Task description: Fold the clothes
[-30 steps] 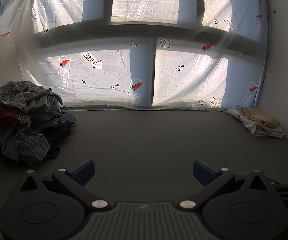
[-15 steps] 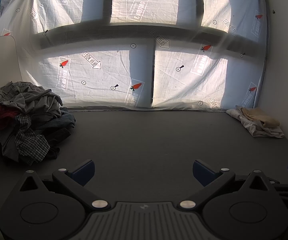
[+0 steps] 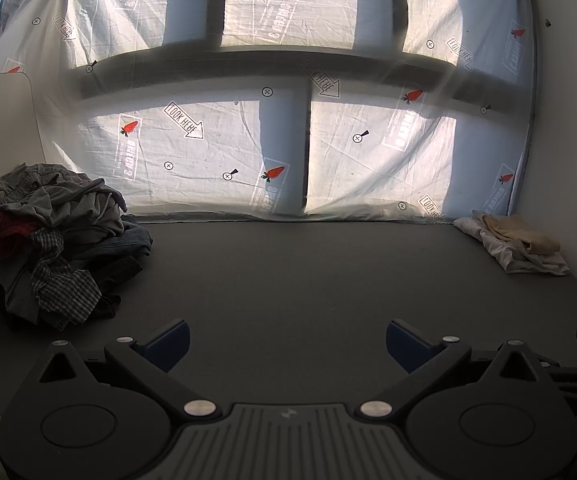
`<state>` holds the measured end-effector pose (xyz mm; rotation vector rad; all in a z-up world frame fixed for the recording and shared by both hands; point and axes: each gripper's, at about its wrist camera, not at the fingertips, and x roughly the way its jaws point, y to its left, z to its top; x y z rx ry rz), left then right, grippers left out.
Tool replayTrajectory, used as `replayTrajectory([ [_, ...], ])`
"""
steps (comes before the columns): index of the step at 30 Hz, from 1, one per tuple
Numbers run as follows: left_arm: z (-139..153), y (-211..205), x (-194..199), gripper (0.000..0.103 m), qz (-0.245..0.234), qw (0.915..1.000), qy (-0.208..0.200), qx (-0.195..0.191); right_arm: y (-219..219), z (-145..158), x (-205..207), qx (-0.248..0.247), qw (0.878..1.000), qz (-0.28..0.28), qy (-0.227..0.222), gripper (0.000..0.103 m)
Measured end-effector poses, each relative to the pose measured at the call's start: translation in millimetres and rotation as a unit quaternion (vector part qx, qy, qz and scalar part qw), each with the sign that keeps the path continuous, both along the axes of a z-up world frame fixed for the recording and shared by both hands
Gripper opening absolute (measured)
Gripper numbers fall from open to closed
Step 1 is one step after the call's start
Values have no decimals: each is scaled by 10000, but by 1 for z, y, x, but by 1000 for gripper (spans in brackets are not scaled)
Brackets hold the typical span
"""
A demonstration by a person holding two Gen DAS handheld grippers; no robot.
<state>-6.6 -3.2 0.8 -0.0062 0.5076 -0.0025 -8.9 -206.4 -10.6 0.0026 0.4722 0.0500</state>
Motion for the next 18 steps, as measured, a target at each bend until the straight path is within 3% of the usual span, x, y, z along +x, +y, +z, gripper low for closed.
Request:
replayTrajectory([
  [18,0,-5,-1,103,-44,10000,11,40,0,1,-3,13,9999,-94,-42,103],
])
